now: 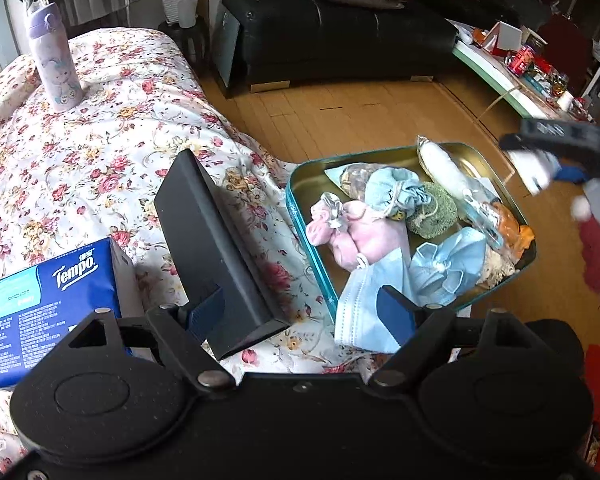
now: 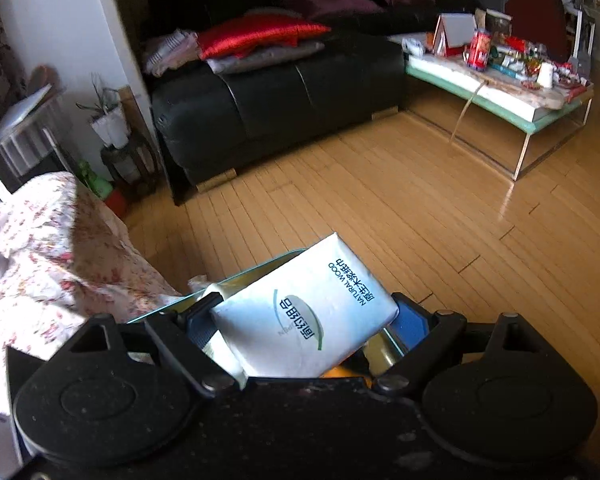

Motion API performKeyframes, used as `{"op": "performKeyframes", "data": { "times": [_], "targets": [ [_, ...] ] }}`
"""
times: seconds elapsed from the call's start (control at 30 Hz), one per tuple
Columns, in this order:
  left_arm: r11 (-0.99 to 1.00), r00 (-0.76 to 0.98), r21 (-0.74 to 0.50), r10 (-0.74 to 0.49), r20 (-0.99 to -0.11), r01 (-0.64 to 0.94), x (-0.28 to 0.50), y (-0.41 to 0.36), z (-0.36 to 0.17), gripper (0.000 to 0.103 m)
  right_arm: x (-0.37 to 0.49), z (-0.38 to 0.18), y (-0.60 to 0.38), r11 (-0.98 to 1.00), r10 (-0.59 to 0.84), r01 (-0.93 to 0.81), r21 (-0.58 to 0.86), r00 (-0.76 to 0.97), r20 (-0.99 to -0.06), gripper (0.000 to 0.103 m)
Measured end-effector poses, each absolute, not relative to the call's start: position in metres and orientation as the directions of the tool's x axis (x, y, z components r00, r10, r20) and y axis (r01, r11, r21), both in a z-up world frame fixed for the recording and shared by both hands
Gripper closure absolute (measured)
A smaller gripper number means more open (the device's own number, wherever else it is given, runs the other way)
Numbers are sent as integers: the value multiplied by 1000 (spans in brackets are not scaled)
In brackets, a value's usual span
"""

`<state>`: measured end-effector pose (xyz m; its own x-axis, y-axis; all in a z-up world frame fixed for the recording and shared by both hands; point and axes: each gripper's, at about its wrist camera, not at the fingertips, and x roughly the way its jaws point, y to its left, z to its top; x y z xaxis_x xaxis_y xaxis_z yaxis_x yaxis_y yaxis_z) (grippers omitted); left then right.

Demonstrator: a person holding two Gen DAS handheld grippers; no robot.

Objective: Organize soft objects
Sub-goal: 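Open the right tool to drop the white tissue packet into the tray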

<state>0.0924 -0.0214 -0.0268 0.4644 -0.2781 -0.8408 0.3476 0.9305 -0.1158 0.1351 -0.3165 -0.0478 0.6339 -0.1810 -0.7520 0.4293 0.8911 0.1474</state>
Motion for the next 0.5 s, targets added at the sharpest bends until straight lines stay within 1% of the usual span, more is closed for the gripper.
{"op": "performKeyframes", "data": {
  "times": [0.17,0.37,0.47,0.5],
  "targets": [
    [926,465,-116,-285,-839,359,92,-23,-27,24,174,-65,-320,898,-149,418,138,583,-799,14],
    [921,472,-110,-292,-832,374,90,-24,-27,24,201,-85,-325,897,-49,395,200,537,-842,13],
    [919,471,-113,-295,-831,377,90,-24,-27,24,204,-91,-325,894,-56,406,192,524,-850,10],
    [919,471,-114,-297,-831,378,90,-24,-27,24,203,-91,-324,895,-60,405,188,527,-848,8]
  ]
}}
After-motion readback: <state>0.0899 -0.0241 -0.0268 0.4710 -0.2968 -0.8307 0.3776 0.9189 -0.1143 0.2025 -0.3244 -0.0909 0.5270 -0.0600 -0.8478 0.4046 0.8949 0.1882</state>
